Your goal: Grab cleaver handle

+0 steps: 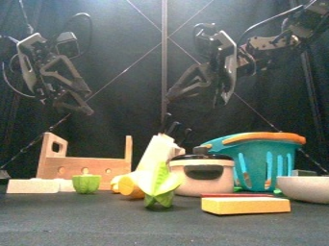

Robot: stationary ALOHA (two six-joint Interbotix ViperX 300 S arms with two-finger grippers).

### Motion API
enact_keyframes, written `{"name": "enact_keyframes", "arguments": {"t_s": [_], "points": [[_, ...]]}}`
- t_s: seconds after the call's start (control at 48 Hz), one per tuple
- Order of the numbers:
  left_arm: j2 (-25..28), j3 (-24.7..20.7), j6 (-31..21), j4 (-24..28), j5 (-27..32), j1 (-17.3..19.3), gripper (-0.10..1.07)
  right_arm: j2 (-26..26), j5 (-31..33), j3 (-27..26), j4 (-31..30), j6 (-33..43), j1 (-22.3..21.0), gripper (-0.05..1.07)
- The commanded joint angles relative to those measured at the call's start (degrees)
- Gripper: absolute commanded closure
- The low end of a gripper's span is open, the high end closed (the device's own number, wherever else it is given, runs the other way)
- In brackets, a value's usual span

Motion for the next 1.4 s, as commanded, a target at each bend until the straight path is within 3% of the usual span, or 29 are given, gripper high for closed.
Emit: {"name": "enact_keyframes", "arguments": {"t_s": [0.0,0.167,0.333,0.458,0.708,0.938,1.229,1.375], "points": [[-0.1,-0.5,0.1,1.0,-0.9,0.5,0.07,-2.5,-0.4,-1.6,0.3,0.0,-1.5,0.71],[-0.4,-0.5,-0.1,2.2,-2.8,1.5,0.07,-3.8,1.3,-4.7,5.2,0.0,-4.8,0.7],[-0.4,-0.5,-0.2,1.9,-2.8,2.5,0.07,-4.0,12.1,-9.7,8.8,-0.1,-9.6,0.66],[-0.4,-0.7,-0.1,1.9,-2.5,3.7,0.07,-3.3,21.3,-14.8,8.5,-0.1,-13.2,0.63],[-0.4,-2.6,0.2,3.1,-0.4,9.6,0.07,-3.3,28.2,-20.9,5.2,-0.1,-19.2,0.58],[0.0,-3.1,0.4,8.9,-0.4,11.4,0.07,-1.6,33.8,-22.7,2.7,0.0,-19.9,0.38],[-0.4,-1.4,0.4,6.3,-0.4,11.2,0.07,-1.2,37.4,-23.2,-3.0,0.2,-20.1,0.12],[-0.4,-1.4,0.4,5.4,-0.4,11.2,0.07,-0.7,38.4,-23.9,-4.0,0.2,-20.6,0.1]]}}
